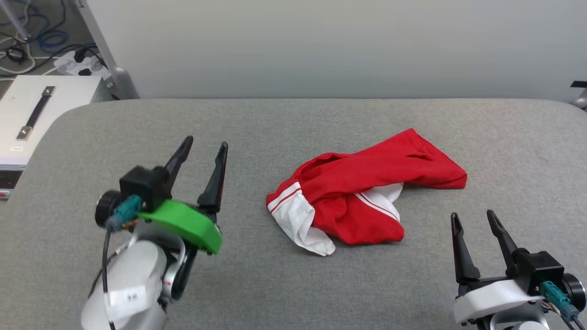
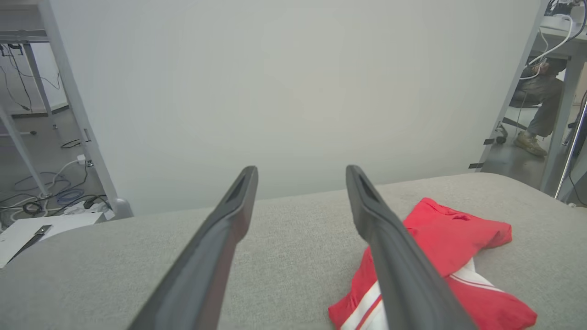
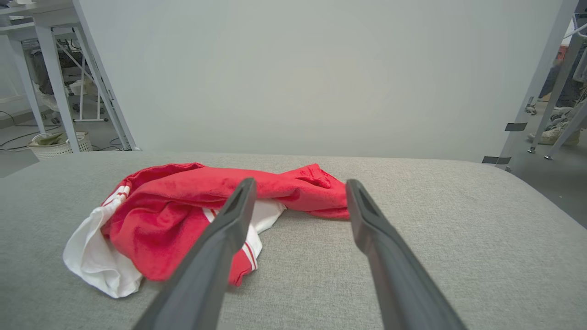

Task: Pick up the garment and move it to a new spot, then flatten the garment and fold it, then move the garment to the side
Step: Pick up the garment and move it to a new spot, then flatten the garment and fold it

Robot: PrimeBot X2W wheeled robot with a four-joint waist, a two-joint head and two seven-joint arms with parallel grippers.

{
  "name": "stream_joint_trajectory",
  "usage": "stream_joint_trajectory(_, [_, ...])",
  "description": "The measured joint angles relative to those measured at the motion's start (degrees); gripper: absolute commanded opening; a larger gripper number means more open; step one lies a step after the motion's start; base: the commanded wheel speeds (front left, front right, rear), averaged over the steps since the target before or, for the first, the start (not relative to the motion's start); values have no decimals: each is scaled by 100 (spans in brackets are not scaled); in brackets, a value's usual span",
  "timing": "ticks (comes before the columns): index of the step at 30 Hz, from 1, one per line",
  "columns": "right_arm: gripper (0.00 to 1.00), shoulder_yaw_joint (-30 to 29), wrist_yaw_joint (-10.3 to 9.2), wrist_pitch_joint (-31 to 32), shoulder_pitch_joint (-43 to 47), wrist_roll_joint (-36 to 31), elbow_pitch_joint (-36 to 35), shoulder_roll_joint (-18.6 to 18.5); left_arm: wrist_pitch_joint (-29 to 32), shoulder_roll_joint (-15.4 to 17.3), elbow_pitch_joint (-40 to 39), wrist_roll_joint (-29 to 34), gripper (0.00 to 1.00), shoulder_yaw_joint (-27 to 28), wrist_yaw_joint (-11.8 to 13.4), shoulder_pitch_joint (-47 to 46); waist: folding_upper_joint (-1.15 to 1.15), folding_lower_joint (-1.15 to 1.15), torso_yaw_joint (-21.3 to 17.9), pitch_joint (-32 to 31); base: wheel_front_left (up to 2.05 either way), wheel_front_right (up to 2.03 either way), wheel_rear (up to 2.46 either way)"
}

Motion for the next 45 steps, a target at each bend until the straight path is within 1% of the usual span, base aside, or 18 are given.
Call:
stream_joint_trajectory(3, [100, -20, 0, 0, 75, -8, -115, 0, 0, -234, -659, 385, 100, 410, 68, 783, 0, 0, 122, -98, 0, 0, 0])
stream_joint_trajectory(5, [100, -30, 0, 0, 126, -8, -164, 1, 0, -342, -877, 659, 100, 542, 68, 1145, 0, 0, 181, -144, 0, 0, 0])
stream_joint_trajectory(7, [100, -36, 0, 0, 158, -5, -188, 2, 1, -505, -993, 739, 100, 743, 59, 1462, 0, 0, 222, -182, 0, 0, 0])
stream_joint_trajectory(12, [100, -52, 0, 0, 254, 34, -214, 3, 0, -820, -1151, 1162, 100, 1044, -92, 1962, 0, 0, 292, -235, 0, 0, 0])
stream_joint_trajectory(13, [100, -56, 0, 0, 266, 55, -215, 2, 0, -916, -1167, 1183, 100, 1133, -114, 2038, 0, 0, 299, -243, 0, 0, 0])
stream_joint_trajectory(14, [100, -55, 0, 0, 287, 67, -215, 2, 1, -1049, -1191, 1287, 100, 1259, -193, 2160, 0, 0, 308, -249, 0, 0, 0])
stream_joint_trajectory(19, [100, -47, 0, 0, 336, 108, -210, 2, 0, -1294, -1159, 1473, 100, 1579, -353, 2341, 0, 0, 327, -231, 0, 0, 0])
stream_joint_trajectory(22, [100, -20, 0, 0, 336, -16, -199, 2, 0, -1345, -1139, 1638, 100, 1637, -491, 2341, 0, 0, 351, -197, 0, 0, 0])
stream_joint_trajectory(25, [100, -3, 0, 0, 335, -116, -178, -1, 0, -1417, -1103, 1742, 100, 1684, -567, 2333, 0, 0, 375, -154, 0, 0, 0])
stream_joint_trajectory(28, [100, 54, 0, 144, 326, -129, 42, -88, 0, -1484, -1070, 1817, 100, 1708, -631, 2312, 0, 0, 420, -86, 0, 0, 0])
stream_joint_trajectory(30, [100, 175, 0, 546, 222, -10, 127, -197, 1, -1543, -1071, 1840, 100, 1756, -653, 2292, 0, 0, 455, -22, 0, 0, 0])
stream_joint_trajectory(33, [100, 527, 0, 1569, -93, 249, 199, -548, 0, -1613, -1072, 1853, 100, 1791, -699, 2256, 0, 0, 515, 105, 0, 0, 0])
stream_joint_trajectory(38, [100, 1047, -1, 3468, -815, 1012, 260, -1184, 0, -1693, -1053, 1900, 100, 1833, -742, 2098, 0, 0, 681, 341, 0, 0, 0])
stream_joint_trajectory(41, [100, 1154, -1, 4362, -1180, 1444, 352, -1346, 0, -1738, -1053, 1908, 100, 1844, -751, 1991, 0, 0, 818, 474, 0, 0, 0])
stream_joint_trajectory(43, [100, 1147, -1, 4796, -1415, 1623, 477, -1401, 1, -1774, -1050, 1944, 100, 1833, -755, 1925, 0, 0, 921, 572, 0, 0, 0])
stream_joint_trajectory(45, [100, 1152, -1, 5020, -1610, 1626, 606, -1469, 1, -1793, -1046, 1948, 100, 1830, -771, 1882, 0, 0, 1010, 663, 0, 0, 0])
